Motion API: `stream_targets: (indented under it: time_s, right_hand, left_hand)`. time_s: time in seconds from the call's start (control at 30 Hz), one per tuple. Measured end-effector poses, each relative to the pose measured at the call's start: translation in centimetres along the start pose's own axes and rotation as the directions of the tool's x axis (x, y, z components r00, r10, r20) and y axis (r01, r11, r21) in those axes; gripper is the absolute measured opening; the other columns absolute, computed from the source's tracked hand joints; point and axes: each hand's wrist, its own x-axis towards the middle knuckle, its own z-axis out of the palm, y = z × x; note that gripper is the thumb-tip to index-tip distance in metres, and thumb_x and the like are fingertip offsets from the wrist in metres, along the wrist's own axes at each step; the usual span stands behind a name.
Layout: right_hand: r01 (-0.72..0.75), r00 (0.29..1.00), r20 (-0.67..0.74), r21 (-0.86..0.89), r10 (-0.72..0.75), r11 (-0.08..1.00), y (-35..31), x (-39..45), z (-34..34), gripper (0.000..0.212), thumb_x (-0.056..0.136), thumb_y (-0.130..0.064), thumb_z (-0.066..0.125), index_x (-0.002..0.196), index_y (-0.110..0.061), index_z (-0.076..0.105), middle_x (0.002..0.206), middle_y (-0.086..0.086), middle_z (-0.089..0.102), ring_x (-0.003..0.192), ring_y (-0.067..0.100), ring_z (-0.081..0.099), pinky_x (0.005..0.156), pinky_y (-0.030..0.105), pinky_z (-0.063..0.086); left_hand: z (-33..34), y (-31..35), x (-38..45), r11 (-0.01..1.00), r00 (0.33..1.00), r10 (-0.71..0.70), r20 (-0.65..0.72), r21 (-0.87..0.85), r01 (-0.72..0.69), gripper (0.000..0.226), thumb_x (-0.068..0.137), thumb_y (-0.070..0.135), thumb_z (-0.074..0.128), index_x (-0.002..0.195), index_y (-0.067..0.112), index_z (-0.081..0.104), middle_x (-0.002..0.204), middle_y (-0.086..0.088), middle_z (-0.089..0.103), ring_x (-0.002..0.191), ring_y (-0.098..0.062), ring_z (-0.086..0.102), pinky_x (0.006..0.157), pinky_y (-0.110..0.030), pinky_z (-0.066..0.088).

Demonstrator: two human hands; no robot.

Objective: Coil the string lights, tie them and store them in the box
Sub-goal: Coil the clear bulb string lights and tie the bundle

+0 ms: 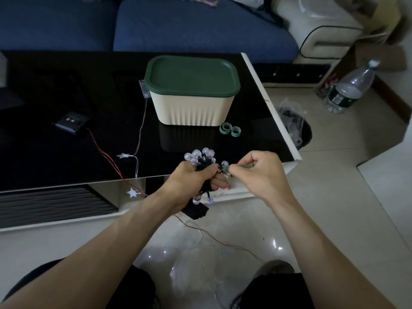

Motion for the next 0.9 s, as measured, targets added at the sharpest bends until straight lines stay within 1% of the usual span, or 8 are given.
stream_targets:
  time_s: [0.13,0.27,0.4,0.57,0.63,0.7,0.77,0.9]
  right_hand:
    - [-0.024,0.999,0.028,-0.065,0.026,0.998,-0.1,-0.1,-0.1,0.01,0.075,-0.02,0.079,0.068,-0.018,0.072,0.051,-0.013,0.06,0.046,-0.005,0.053,0.051,0.016,0.041]
    - [0.042,0.999,0.01,-0.088,-0.041,0.995,0.0,-0.4,0.3,0.011,0.076,-0.021,0.082,0.069,-0.017,0.074,0.062,-0.011,0.069,0.059,-0.003,0.064,0.049,0.011,0.045]
    - [0.109,0.994,0.001,-0.108,-0.109,0.988,0.3,-0.6,0.5,0.01,0.079,-0.022,0.082,0.073,-0.015,0.078,0.067,-0.013,0.07,0.066,0.004,0.067,0.054,0.016,0.05]
    - [0.084,0.993,0.089,-0.022,-0.082,0.996,0.7,-0.4,0.5,0.006,0.084,-0.022,0.078,0.08,-0.018,0.08,0.075,-0.009,0.075,0.075,0.004,0.068,0.066,0.015,0.051]
    - [0.097,0.99,0.1,0.028,-0.099,0.995,0.7,-0.3,0.4,0.007,0.085,-0.021,0.078,0.079,-0.019,0.08,0.074,-0.009,0.075,0.074,0.002,0.069,0.069,0.015,0.052]
    - [0.102,0.984,0.141,0.066,-0.111,0.993,0.4,-0.4,0.1,0.01,0.087,-0.019,0.076,0.078,-0.018,0.08,0.068,-0.008,0.073,0.061,0.003,0.065,0.061,0.02,0.05]
    - [0.073,0.969,0.229,0.085,-0.091,0.994,0.2,-0.4,-0.3,0.015,0.091,-0.017,0.07,0.08,-0.013,0.081,0.062,-0.002,0.068,0.047,0.003,0.049,0.049,0.021,0.037]
    - [0.048,0.936,0.344,0.092,-0.077,0.995,-0.2,-0.5,-1.1,0.023,0.09,-0.003,0.057,0.09,-0.008,0.08,0.068,0.01,0.069,0.042,0.003,0.04,0.044,0.017,0.029]
  left_hand:
    - [-0.4,0.0,0.1,0.99,0.998,-0.028,0.049,-0.135,0.034,0.028,0.102,0.013,0.049,0.106,-0.008,0.067,0.102,-0.023,0.073,0.1,-0.033,0.069,0.102,-0.054,0.044]
    - [-0.2,-0.1,-0.2,0.98,0.986,0.01,0.166,-0.199,0.024,0.021,0.099,0.002,0.049,0.108,-0.01,0.065,0.104,-0.021,0.072,0.1,-0.025,0.068,0.097,-0.034,0.053]
    - [-0.1,-0.3,-0.4,0.976,0.971,0.058,0.231,-0.219,-0.006,0.021,0.086,-0.002,0.058,0.105,-0.003,0.067,0.105,-0.011,0.074,0.107,-0.022,0.068,0.099,-0.031,0.05]
    - [-0.1,-0.3,-0.1,0.972,0.979,0.064,0.195,-0.232,-0.017,0.054,0.064,-0.006,0.053,0.116,-0.019,0.055,0.122,-0.044,0.052,0.114,-0.038,0.058,0.11,-0.049,0.039]
    - [-0.1,-0.4,0.0,0.973,0.977,0.068,0.202,-0.229,-0.02,0.06,0.059,-0.009,0.049,0.118,-0.022,0.051,0.124,-0.049,0.044,0.118,-0.045,0.052,0.112,-0.053,0.033]
    - [-0.3,-0.5,0.2,0.973,0.975,0.064,0.214,-0.23,-0.014,0.061,0.058,-0.011,0.045,0.118,-0.024,0.049,0.118,-0.046,0.051,0.114,-0.045,0.052,0.109,-0.052,0.033]
    - [-0.6,-0.8,0.4,0.974,0.975,0.056,0.215,-0.226,-0.006,0.059,0.06,-0.012,0.044,0.118,-0.024,0.049,0.11,-0.037,0.055,0.11,-0.042,0.054,0.111,-0.052,0.033]
    - [-0.6,-1.0,0.3,0.975,0.979,0.057,0.195,-0.221,-0.012,0.053,0.067,-0.015,0.041,0.119,-0.02,0.053,0.12,-0.044,0.055,0.119,-0.048,0.056,0.11,-0.047,0.042]
